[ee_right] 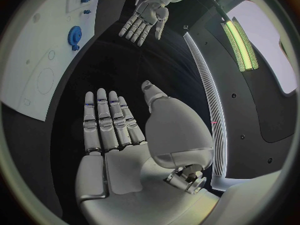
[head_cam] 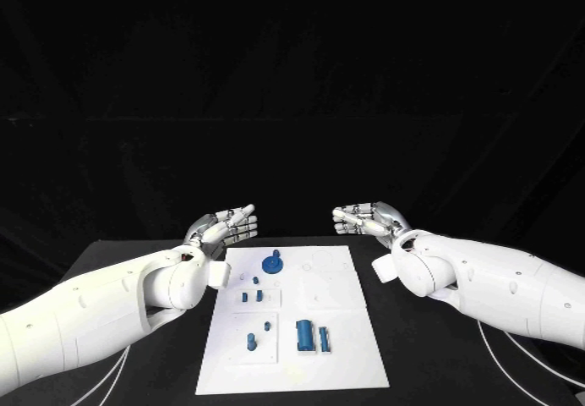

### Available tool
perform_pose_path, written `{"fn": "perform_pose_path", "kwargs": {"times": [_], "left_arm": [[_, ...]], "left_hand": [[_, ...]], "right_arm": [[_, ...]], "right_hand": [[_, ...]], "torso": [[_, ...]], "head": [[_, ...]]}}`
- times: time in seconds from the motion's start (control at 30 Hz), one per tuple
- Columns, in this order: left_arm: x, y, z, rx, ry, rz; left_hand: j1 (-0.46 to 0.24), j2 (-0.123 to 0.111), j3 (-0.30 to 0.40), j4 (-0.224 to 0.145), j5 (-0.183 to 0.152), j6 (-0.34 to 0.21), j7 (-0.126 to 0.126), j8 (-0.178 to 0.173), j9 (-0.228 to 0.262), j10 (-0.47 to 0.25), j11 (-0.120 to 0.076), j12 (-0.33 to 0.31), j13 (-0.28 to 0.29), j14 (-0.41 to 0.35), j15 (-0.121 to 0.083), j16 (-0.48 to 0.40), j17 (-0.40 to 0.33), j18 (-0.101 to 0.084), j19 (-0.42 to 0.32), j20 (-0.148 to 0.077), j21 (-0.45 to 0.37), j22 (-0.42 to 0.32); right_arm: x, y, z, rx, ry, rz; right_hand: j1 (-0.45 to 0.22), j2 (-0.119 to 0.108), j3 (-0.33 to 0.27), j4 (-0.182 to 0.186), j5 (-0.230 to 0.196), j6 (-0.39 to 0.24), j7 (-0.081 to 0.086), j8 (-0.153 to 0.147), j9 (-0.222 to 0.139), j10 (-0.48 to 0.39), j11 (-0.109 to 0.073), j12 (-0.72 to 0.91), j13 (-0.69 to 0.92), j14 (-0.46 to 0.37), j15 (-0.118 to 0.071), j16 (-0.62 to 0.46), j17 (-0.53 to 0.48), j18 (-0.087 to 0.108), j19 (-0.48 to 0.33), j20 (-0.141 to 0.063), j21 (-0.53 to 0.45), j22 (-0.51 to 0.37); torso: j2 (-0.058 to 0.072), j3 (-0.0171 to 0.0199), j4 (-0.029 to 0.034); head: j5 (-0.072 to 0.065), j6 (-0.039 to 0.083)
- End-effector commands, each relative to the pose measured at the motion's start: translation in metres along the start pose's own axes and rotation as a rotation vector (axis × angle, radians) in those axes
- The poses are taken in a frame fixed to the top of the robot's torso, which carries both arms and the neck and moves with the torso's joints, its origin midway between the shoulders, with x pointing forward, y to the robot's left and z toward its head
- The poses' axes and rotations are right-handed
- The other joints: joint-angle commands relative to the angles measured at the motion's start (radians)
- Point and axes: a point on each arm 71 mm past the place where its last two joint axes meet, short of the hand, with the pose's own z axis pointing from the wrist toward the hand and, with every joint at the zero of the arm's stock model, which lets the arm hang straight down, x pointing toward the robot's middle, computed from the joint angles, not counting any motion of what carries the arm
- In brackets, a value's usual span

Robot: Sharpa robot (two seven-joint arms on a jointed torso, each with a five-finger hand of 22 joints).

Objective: Assemble the parts on the task board

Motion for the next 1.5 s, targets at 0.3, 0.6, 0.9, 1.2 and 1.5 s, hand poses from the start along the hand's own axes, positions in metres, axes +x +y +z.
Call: {"fn": "perform_pose_path", "kwargs": {"times": [0.3, 0.6, 0.9, 1.2, 1.5], "left_arm": [[0.024, 0.0, -0.02, 0.087, -0.124, 0.088], [0.038, -0.002, -0.035, 0.138, -0.19, 0.141], [0.04, -0.003, -0.037, 0.144, -0.197, 0.146], [0.04, -0.003, -0.037, 0.144, -0.197, 0.146], [0.04, -0.003, -0.037, 0.144, -0.197, 0.146]], "left_hand": [[-0.604, 0.087, -0.092, -0.146, -0.121, -0.393, -0.117, -0.026, -0.027, -0.42, -0.082, -0.027, -0.026, -0.369, -0.138, -0.057, -0.094, -0.124, -0.285, -0.121, -0.122, -0.084], [-0.766, 0.087, -0.181, -0.146, -0.121, -0.499, -0.117, -0.026, -0.027, -0.533, -0.156, -0.027, -0.026, -0.469, -0.138, -0.057, -0.094, -0.124, -0.361, -0.154, -0.122, -0.162], [-0.886, 0.087, -0.181, -0.146, -0.121, -0.577, -0.117, -0.026, -0.027, -0.616, -0.156, -0.027, -0.026, -0.542, -0.138, -0.057, -0.094, -0.124, -0.42, -0.232, -0.122, -0.162], [-0.97, 0.087, -0.181, -0.146, -0.121, -0.632, -0.117, -0.026, -0.027, -0.674, -0.156, -0.027, -0.026, -0.594, -0.138, -0.057, -0.094, -0.124, -0.455, -0.232, -0.122, -0.162], [-1.028, 0.087, -0.181, -0.146, -0.121, -0.667, -0.117, -0.026, -0.027, -0.714, -0.156, -0.027, -0.026, -0.627, -0.138, -0.057, -0.094, -0.124, -0.545, -0.232, -0.122, -0.162]], "right_arm": [[0.023, 0.006, -0.031, -0.057, -0.186, 0.142], [0.035, 0.012, -0.054, -0.06, -0.294, 0.204], [0.036, 0.013, -0.057, -0.059, -0.306, 0.21], [0.036, 0.013, -0.057, -0.059, -0.306, 0.21], [0.036, 0.013, -0.057, -0.059, -0.306, 0.21]], "right_hand": [[-0.577, 0.019, -0.144, -0.067, -0.083, -0.411, -0.081, -0.026, -0.125, -0.455, -0.121, -0.027, -0.034, -0.457, -0.101, -0.025, -0.095, -0.068, -0.349, -0.105, -0.025, -0.202], [-0.732, 0.019, -0.144, -0.067, -0.158, -0.522, -0.154, -0.026, -0.125, -0.578, -0.121, -0.027, -0.034, -0.58, -0.101, -0.025, -0.095, -0.154, -0.443, -0.2, -0.025, -0.256], [-0.847, 0.019, -0.144, -0.067, -0.158, -0.603, -0.154, -0.026, -0.125, -0.668, -0.121, -0.027, -0.034, -0.67, -0.101, -0.025, -0.095, -0.154, -0.511, -0.2, -0.025, -0.296], [-0.927, 0.019, -0.144, -0.067, -0.158, -0.661, -0.154, -0.026, -0.125, -0.732, -0.121, -0.027, -0.034, -0.734, -0.101, -0.025, -0.095, -0.154, -0.559, -0.2, -0.025, -0.386], [-0.983, 0.019, -0.144, -0.067, -0.158, -0.698, -0.154, -0.026, -0.125, -0.775, -0.121, -0.027, -0.034, -0.778, -0.101, -0.025, -0.095, -0.154, -0.592, -0.2, -0.025, -0.386]], "torso": [[0.013, 0.0166, 0.052], [0.013, 0.0166, 0.052], [0.013, 0.0166, 0.052], [0.013, 0.0166, 0.052], [0.013, 0.0166, 0.052]], "head": [[0.003, 0.032], [0.003, 0.032], [0.003, 0.032], [0.003, 0.032], [0.003, 0.032]]}}
